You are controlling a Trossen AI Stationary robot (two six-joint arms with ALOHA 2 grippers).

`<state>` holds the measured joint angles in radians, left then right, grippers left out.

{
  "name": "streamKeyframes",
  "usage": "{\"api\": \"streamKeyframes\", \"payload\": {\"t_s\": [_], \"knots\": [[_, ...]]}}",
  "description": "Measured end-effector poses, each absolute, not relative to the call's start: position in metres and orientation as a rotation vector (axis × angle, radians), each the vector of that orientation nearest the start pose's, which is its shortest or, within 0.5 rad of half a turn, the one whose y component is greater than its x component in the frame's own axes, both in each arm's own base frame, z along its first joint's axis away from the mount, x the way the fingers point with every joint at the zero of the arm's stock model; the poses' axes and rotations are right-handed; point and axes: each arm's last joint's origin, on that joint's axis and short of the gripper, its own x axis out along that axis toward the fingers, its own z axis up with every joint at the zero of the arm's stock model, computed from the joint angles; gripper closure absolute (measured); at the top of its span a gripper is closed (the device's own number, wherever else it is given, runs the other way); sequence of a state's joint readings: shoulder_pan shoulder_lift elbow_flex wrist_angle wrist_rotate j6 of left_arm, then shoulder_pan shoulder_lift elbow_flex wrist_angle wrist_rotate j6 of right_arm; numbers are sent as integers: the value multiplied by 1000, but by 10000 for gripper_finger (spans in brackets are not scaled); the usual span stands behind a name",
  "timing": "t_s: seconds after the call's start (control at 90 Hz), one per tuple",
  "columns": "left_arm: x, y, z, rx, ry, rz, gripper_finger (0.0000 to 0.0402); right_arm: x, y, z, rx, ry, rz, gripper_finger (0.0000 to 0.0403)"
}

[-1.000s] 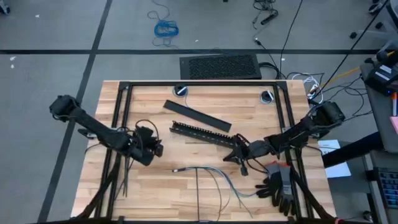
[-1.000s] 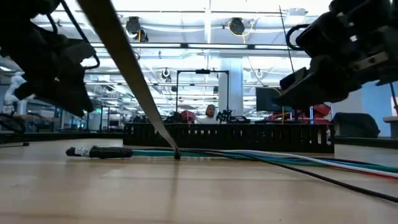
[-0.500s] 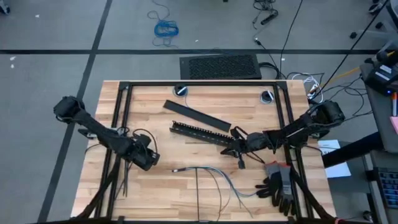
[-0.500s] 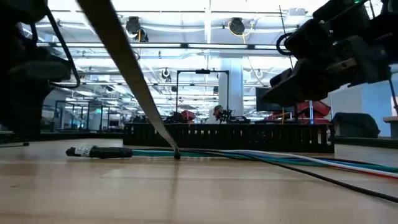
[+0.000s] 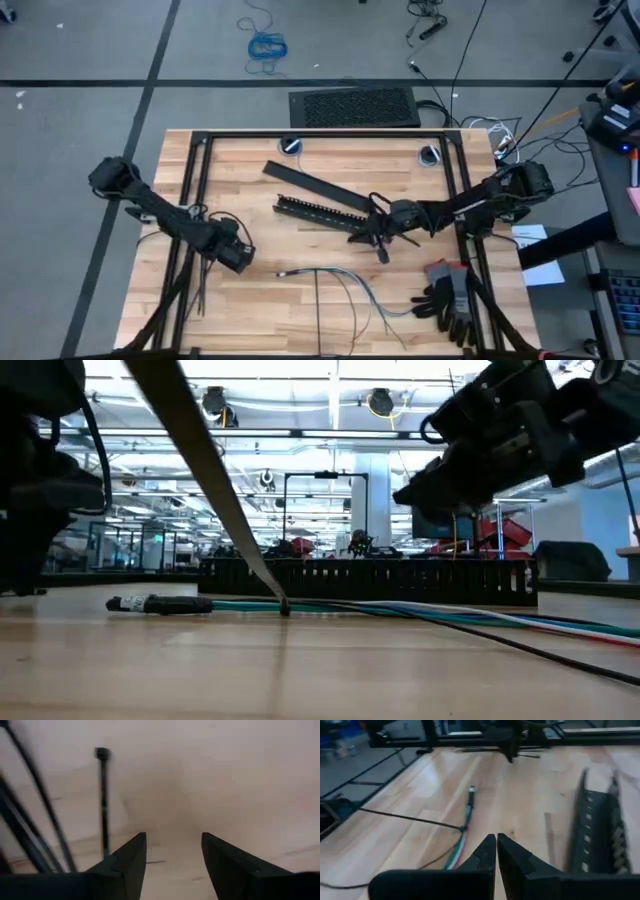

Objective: Ziptie cables
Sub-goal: Wrap the cable wires with the black zip tie

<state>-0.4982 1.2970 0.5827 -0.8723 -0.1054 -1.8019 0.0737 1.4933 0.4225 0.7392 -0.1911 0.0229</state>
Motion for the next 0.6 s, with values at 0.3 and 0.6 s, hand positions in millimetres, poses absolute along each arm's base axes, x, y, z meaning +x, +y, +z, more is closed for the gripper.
{"api": "streamKeyframes", "payload": {"t_s": [0.3,0.6], "knots": [[155,-68,174,-960,1406,1165,228,258,26,144,32,401,256,394],[162,-54,181,-810,1322,1134,229,258,25,142,53,423,243,394]]}}
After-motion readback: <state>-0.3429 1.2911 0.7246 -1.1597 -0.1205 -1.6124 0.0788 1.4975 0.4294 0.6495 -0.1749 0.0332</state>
